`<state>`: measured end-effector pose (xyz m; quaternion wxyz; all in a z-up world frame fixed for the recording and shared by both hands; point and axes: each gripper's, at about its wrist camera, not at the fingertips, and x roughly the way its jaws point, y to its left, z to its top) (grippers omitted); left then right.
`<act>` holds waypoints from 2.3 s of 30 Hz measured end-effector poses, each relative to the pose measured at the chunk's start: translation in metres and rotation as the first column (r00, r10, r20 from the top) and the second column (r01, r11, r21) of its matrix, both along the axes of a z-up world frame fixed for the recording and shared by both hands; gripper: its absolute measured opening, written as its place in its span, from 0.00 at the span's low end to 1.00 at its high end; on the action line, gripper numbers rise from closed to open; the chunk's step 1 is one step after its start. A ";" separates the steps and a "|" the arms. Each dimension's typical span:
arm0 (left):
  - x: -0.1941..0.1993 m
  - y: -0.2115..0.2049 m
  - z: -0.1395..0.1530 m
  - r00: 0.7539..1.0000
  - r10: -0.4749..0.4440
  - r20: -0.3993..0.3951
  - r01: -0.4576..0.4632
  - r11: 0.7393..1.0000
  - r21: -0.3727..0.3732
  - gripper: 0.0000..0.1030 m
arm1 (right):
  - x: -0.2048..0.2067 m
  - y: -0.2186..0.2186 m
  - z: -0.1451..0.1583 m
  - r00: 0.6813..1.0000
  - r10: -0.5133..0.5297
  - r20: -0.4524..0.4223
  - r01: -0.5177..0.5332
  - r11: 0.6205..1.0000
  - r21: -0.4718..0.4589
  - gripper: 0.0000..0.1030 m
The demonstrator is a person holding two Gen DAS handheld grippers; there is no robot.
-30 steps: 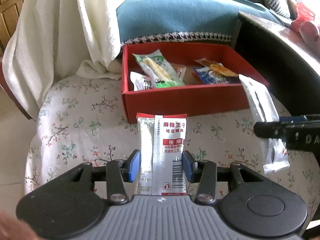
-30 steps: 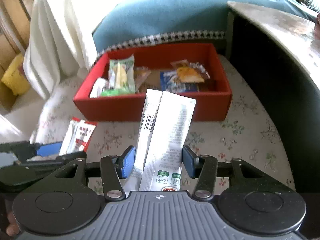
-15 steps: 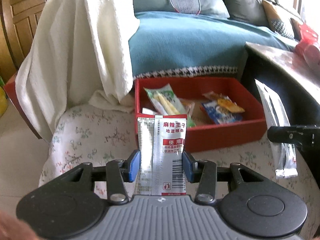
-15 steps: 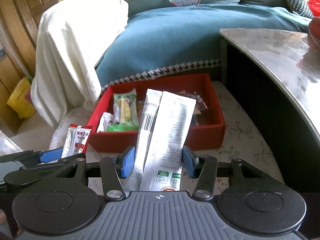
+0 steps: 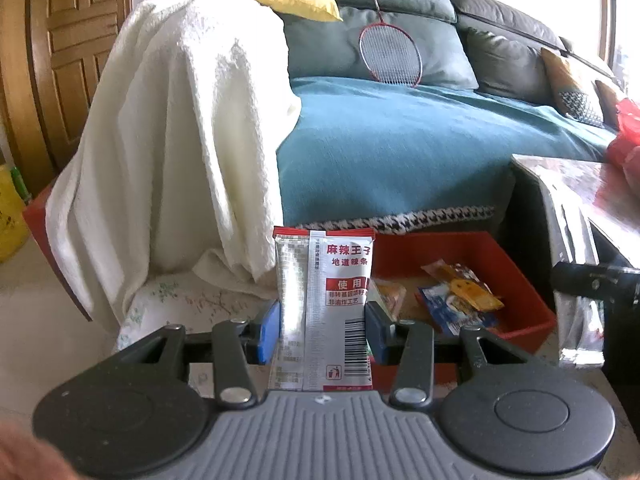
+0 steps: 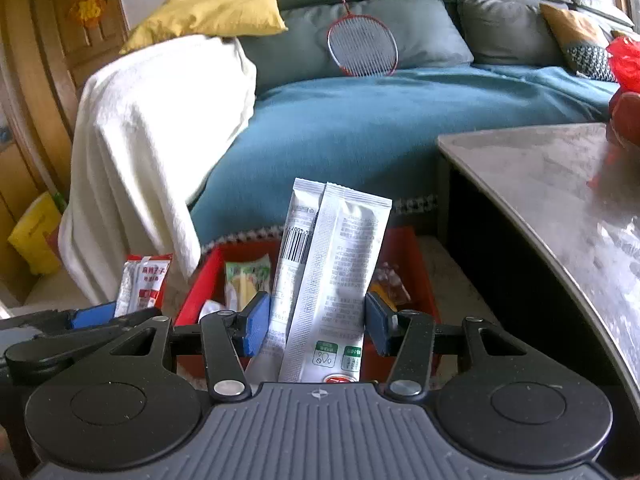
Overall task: Organize snacks
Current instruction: 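Lift both held packets and carry them over the red box, then lower the packets into the red box and open both grippers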
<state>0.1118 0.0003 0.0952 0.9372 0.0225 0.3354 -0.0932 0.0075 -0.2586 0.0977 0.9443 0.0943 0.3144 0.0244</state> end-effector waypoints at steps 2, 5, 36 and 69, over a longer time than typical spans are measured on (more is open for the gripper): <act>0.004 -0.001 0.002 1.000 0.008 0.014 -0.008 1.000 0.005 0.37 | 0.002 0.002 0.002 1.000 -0.004 0.019 0.004 1.000 -0.021 0.57; 0.009 -0.002 0.004 1.000 0.012 0.024 -0.012 1.000 0.004 0.37 | 0.007 0.004 0.005 0.999 -0.005 0.036 0.006 0.999 -0.037 0.57; 0.091 -0.038 -0.020 1.000 0.025 -0.016 -0.024 0.997 0.080 0.37 | 0.100 0.002 -0.024 0.996 0.004 -0.091 -0.016 0.990 -0.139 0.57; 0.133 -0.064 -0.071 0.975 -0.034 -0.218 0.064 0.989 0.132 0.41 | 0.143 0.007 -0.074 0.968 0.022 -0.250 -0.060 0.987 -0.146 0.52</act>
